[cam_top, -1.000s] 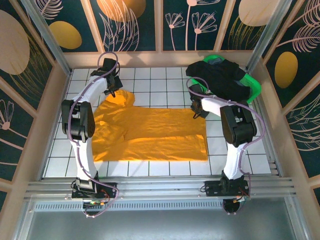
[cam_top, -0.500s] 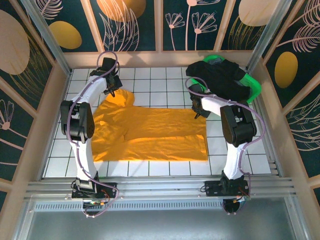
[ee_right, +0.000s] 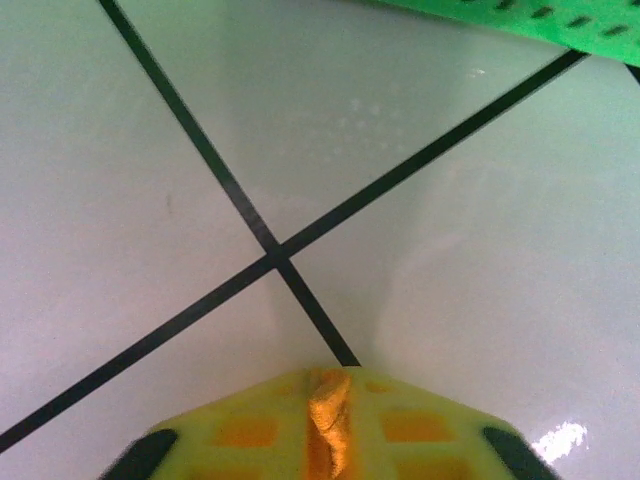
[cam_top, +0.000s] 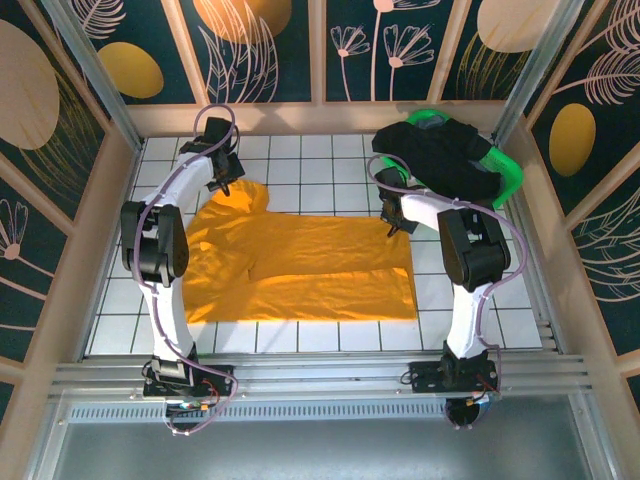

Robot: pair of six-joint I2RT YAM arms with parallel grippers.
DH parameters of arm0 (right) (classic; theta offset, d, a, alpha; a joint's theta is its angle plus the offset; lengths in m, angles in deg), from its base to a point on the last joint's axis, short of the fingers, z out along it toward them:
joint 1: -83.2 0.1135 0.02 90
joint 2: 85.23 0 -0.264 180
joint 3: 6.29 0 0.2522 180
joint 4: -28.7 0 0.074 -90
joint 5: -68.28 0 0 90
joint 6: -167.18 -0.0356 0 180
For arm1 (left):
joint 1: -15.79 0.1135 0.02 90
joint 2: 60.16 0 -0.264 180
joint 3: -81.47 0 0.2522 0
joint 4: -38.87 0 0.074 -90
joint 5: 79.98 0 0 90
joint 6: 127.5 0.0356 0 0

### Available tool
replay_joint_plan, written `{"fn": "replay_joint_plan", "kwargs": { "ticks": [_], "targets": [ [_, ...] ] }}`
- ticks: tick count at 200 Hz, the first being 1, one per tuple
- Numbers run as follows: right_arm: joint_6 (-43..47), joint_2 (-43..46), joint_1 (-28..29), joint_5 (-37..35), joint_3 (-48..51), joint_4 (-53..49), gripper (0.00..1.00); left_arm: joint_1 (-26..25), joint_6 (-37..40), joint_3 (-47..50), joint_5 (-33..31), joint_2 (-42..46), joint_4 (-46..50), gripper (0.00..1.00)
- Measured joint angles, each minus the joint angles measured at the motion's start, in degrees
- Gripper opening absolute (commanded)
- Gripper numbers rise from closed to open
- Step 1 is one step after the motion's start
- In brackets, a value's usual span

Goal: Fold and stack the t-shirts

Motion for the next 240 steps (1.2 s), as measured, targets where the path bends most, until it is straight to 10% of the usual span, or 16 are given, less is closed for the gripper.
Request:
{"fn": "replay_joint_plan", "kwargs": {
  "ticks": [143, 240],
  "targets": [
    [14.4, 22.3, 2.3, 8.0, 15.3, 9.7, 0.0, 0.0, -13.3, 26.5, -4.1, 36.5, 5.7, 0.0],
    [9.1, 30.0, 6.4, 10.2, 21.0, -2.1, 0.0, 0.0, -24.2, 38.6, -6.0, 58.0, 24.1, 0.0]
  ]
}}
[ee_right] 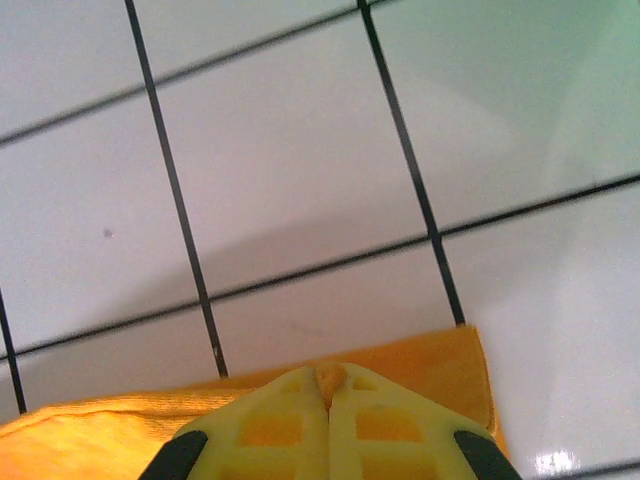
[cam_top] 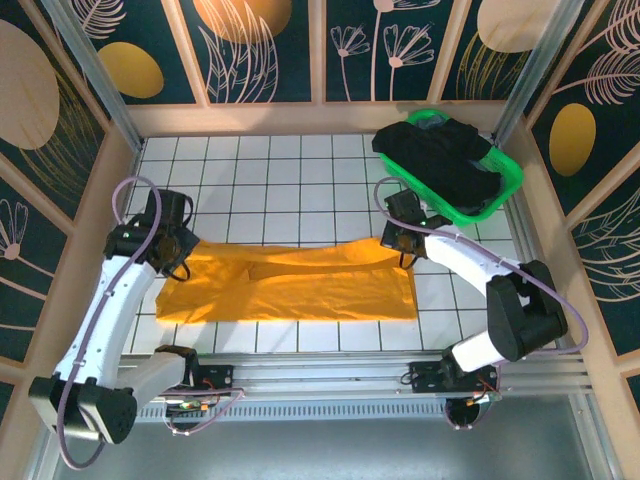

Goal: Fold and stack the t-shirts

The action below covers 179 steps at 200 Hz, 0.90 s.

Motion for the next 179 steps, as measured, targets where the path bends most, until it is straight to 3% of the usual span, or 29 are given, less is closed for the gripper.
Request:
{"fn": "replay_joint_plan", "kwargs": {
  "ticks": [91, 134, 179],
  "targets": [
    [-6.0, 4.4, 0.7, 1.0, 6.1, -7.5, 0.0, 0.0, -4.4, 16.0, 2.3, 7.6, 1.9, 0.0],
    [-9.3, 8.4, 0.7, 2.5, 8.7, -10.4, 0.34, 0.0, -4.8, 23.3, 3.5, 10.7, 1.8, 0.0],
    [-11.5, 12.2, 0.7, 4.0, 9.0, -12.6, 0.31, 0.0, -9.6, 24.3, 3.4, 9.7, -0.3, 0.0]
  ]
}}
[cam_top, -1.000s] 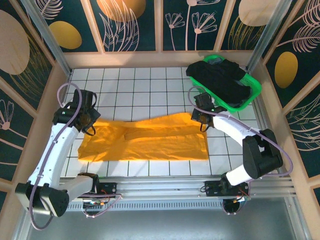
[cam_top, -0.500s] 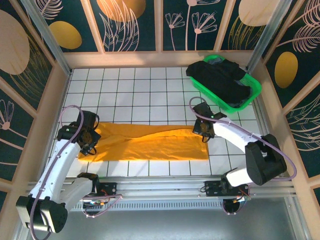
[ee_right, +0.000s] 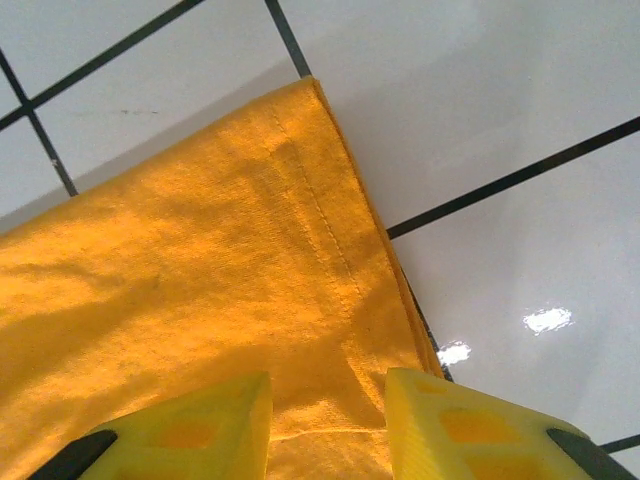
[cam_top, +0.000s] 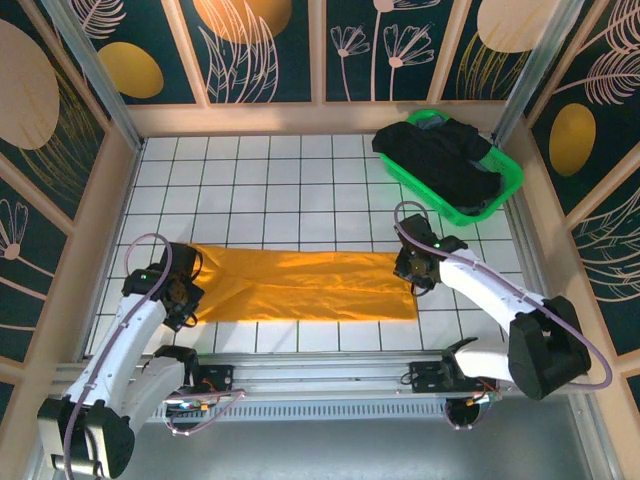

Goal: Fold and stack the t-shirts

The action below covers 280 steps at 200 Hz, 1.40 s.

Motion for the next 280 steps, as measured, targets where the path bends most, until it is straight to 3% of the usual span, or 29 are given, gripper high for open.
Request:
{"fn": "replay_joint_plan", "kwargs": {
  "ticks": [49, 129, 209, 280],
  "targets": [
    [0.0, -3.0, -0.1, 1.6, -1.4, 0.8, 0.13, 0.0, -0.4, 0.0, -0.5, -2.1, -2.4, 0.0],
    [0.3, -14.2, -0.8, 4.5, -3.0, 1.8, 0.1, 0.0, -1.2, 0.0, 0.9, -2.1, -2.5, 0.0],
    [1.2, -15.8, -1.9, 3.1, -6.9, 1.8, 0.08, 0.0, -0.1, -9.5, 6.4, -3.6, 0.9, 0.0],
    [1.8, -17.0, -2.0, 2.0, -8.7, 1.8, 0.07, 0.0, 3.9, -4.2, 12.9, -1.3, 3.2, 0.0]
  ]
}}
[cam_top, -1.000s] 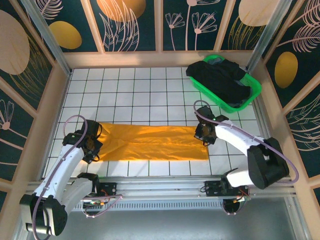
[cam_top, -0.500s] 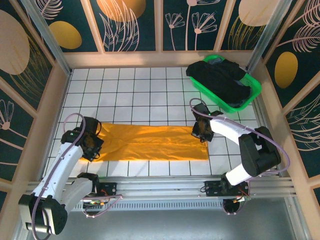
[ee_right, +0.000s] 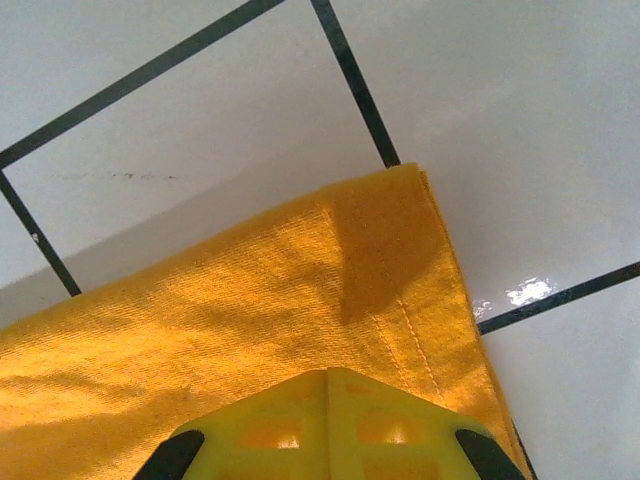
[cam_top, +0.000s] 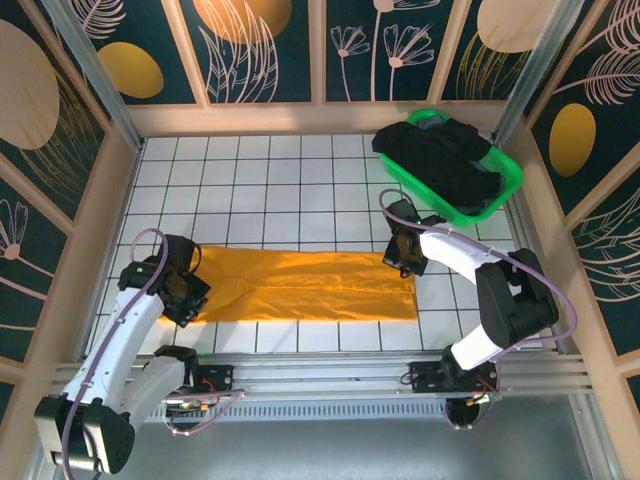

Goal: Fold and stack the t-shirts

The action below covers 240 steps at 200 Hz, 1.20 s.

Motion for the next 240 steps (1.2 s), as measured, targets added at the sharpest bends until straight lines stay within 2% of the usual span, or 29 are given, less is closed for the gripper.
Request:
{"fn": "replay_joint_plan", "kwargs": {
  "ticks": [65, 85, 93, 106, 135, 167, 192, 240],
  "targets": [
    [-0.1, 0.0, 0.0, -0.6, 0.0, 0.0, 0.07, 0.0, 9.3, 3.6, 1.7, -8.0, -5.9, 0.0],
    [-0.2, 0.0, 0.0, -0.6, 0.0, 0.0, 0.1, 0.0, 10.1, 4.0, 1.6, -8.9, -8.6, 0.41],
    [-0.3, 0.0, 0.0, -0.6, 0.0, 0.0, 0.14, 0.0, 10.2, 3.6, 1.5, -9.0, -9.0, 0.5],
    [-0.2, 0.0, 0.1, -0.5, 0.0, 0.0, 0.17, 0.0, 9.9, 1.8, 1.3, -9.8, -8.9, 0.56],
    [0.1, -0.2, 1.1, -0.6, -1.1, 0.0, 0.19, 0.0, 7.8, -7.8, -0.9, -11.1, -9.0, 0.53],
    [1.4, -2.8, 2.9, 0.0, -4.3, 1.4, 0.18, 0.1, 6.6, -18.7, -4.7, -18.2, -12.9, 0.37],
    [2.0, -6.3, 3.1, 1.3, -5.4, 2.4, 0.18, 2.1, 6.1, -18.6, -4.4, -26.6, -19.9, 0.28],
    [2.8, -11.1, 0.9, 3.8, -7.0, 2.3, 0.15, 11.6, 6.9, -15.9, -4.6, -42.2, -28.8, 0.21]
  ]
}}
